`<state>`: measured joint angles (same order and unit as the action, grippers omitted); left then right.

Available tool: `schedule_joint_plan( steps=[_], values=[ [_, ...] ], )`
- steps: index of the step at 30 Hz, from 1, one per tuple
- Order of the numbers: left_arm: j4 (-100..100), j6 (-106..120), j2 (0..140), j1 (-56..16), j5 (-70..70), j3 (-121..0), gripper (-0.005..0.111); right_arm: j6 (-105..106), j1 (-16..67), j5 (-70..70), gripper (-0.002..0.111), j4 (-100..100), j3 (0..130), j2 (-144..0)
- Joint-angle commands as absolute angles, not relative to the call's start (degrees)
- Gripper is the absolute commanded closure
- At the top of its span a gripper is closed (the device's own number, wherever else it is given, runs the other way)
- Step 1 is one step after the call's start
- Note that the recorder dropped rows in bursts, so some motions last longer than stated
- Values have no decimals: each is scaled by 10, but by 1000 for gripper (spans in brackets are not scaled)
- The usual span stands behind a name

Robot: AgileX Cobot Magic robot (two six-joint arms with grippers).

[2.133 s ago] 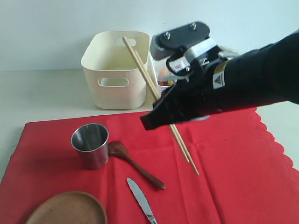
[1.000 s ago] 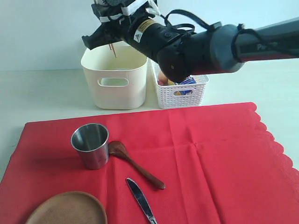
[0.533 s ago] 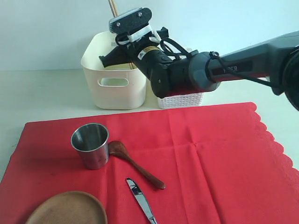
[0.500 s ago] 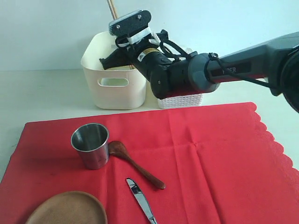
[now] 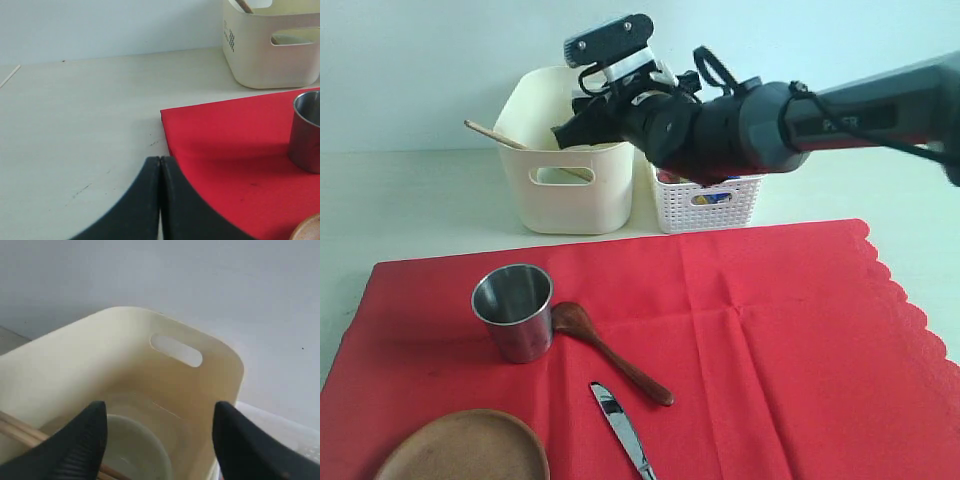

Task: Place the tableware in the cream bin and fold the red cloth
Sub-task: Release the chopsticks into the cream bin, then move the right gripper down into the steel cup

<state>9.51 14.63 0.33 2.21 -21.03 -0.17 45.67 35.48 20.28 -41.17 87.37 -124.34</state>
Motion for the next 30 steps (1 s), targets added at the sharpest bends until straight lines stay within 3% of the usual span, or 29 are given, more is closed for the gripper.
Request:
schedule_joint_plan(
  steps=[1,9,15,30],
  values=[
    [93,146,0,21,-206,0,107,541,352,87,48,-466,878,-1177],
    [93,146,0,21,-206,0,107,486,352,-230,49,-400,878,-1057],
    [93,146,0,21,-206,0,107,368,352,-370,49,-266,878,-1025],
    [93,146,0,21,-206,0,107,289,353,-480,49,-262,877,-1021]
  ],
)
